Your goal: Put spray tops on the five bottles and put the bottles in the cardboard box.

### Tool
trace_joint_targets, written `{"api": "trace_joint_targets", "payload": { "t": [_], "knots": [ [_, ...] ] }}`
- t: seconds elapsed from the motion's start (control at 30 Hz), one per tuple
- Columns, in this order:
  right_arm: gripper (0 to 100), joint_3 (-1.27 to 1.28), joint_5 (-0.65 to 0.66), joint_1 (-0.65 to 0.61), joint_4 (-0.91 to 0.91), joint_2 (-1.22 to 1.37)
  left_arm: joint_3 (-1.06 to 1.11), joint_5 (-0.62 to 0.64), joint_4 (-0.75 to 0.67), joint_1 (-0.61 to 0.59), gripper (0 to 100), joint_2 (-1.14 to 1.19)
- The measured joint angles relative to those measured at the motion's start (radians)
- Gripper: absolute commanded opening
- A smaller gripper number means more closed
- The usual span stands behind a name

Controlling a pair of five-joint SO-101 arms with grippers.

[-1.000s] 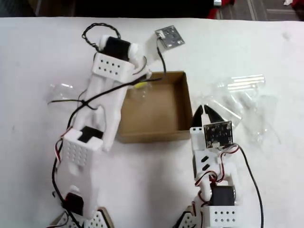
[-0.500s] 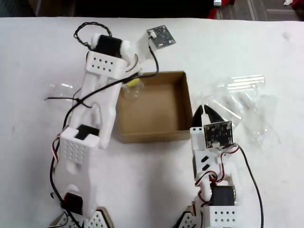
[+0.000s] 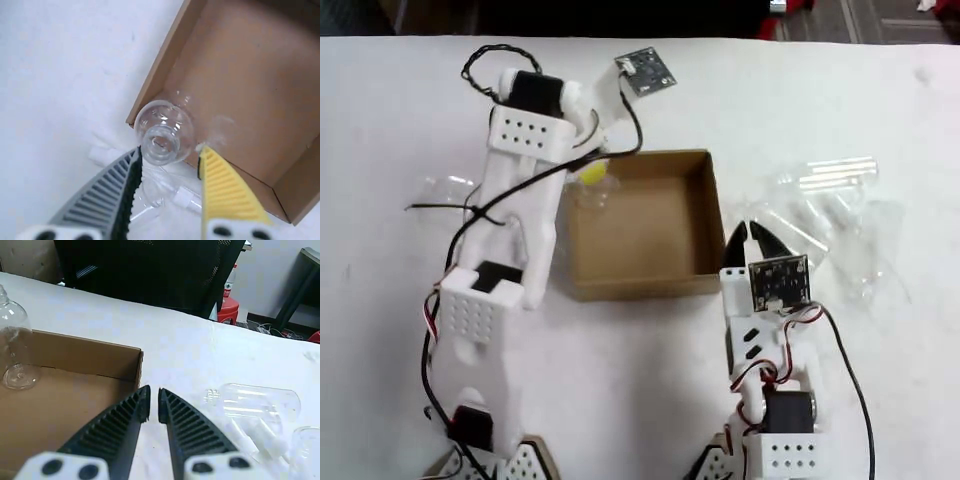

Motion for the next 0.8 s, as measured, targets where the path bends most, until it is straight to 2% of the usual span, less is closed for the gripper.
{"api": "trace_joint_targets", "payload": {
  "t": [0.23, 0.4, 0.63, 0.7, 0.8],
  "knots": [
    [1.8, 0.000, 0.000, 0.000, 0.000, 0.000, 0.000, 0.000, -0.064, -0.002, 18, 0.000],
    [1.8, 0.000, 0.000, 0.000, 0.000, 0.000, -0.057, 0.040, -0.080, -0.002, 23, 0.000],
    [1.8, 0.000, 0.000, 0.000, -0.014, 0.000, -0.259, 0.061, 0.008, -0.002, 23, -0.060],
    [1.8, 0.000, 0.000, 0.000, -0.014, 0.000, -0.298, 0.104, 0.015, -0.026, 23, -0.109],
    [1.8, 0.000, 0.000, 0.000, -0.014, 0.000, -0.318, 0.181, 0.015, -0.133, 23, -0.175]
  ]
}}
